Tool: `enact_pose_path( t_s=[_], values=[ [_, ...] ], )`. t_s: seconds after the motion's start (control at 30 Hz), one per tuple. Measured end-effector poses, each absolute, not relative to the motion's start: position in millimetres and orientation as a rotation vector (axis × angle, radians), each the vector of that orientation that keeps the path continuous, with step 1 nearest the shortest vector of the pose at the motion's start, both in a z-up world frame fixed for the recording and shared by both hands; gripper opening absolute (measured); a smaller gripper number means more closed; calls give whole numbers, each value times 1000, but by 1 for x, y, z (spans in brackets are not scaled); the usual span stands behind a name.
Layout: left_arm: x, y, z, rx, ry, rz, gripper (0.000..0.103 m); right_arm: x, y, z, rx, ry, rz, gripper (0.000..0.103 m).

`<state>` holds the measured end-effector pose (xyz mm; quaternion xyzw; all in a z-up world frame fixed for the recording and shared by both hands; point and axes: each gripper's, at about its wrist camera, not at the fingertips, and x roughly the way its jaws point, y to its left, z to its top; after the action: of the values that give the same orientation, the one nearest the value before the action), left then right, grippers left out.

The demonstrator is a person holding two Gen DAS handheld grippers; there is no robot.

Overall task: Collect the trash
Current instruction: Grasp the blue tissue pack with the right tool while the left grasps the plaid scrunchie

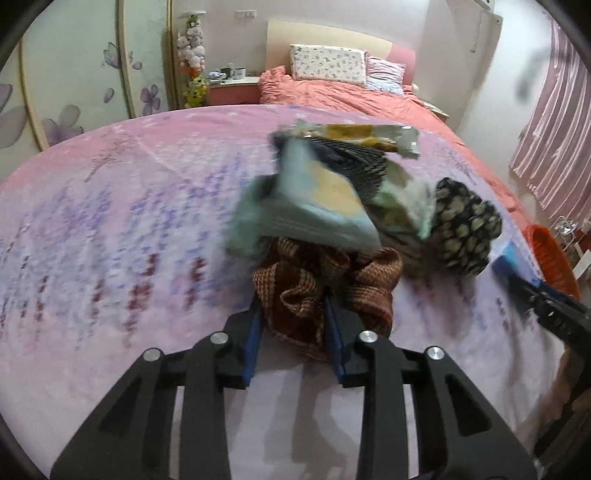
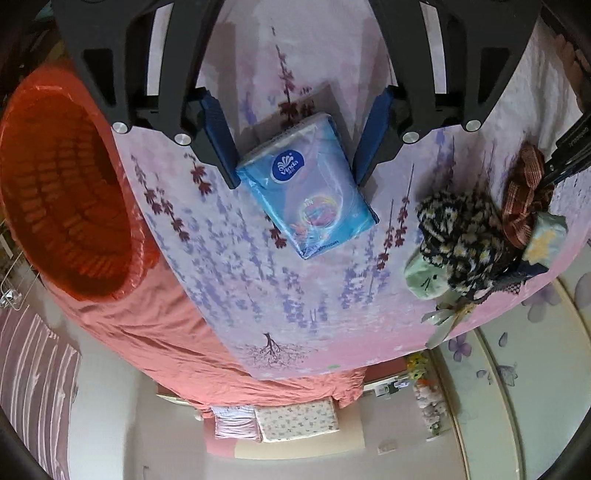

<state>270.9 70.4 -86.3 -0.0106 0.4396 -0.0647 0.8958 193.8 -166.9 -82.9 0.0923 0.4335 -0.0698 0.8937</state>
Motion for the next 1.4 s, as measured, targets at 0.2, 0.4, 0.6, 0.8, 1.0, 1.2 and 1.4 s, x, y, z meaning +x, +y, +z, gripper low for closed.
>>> enact_pose_path(
  t_s=[0.2,0.4,0.6,0.8,1.0,1.2,1.4],
  values=[
    [268,77,-89,-22,901,-104,51,200,-156,-85,119,922,-168,67],
    [267,82,-91,-33,903,-108,52,197,-161,-86,129,922,-160,68],
    [265,80,-93,-25,904,-106,55,197,-160,-86,127,925,-158,71],
    [265,82,-95,-36,903,-103,56,197,-160,-86,128,925,-155,73],
    [265,83,-95,-35,904,-104,58,197,-159,-86,127,926,-154,74],
    [265,83,-96,-37,904,-107,59,197,-159,-86,128,926,-155,75],
    [265,82,-96,-38,902,-110,61,197,-159,-85,133,922,-152,75]
  ],
)
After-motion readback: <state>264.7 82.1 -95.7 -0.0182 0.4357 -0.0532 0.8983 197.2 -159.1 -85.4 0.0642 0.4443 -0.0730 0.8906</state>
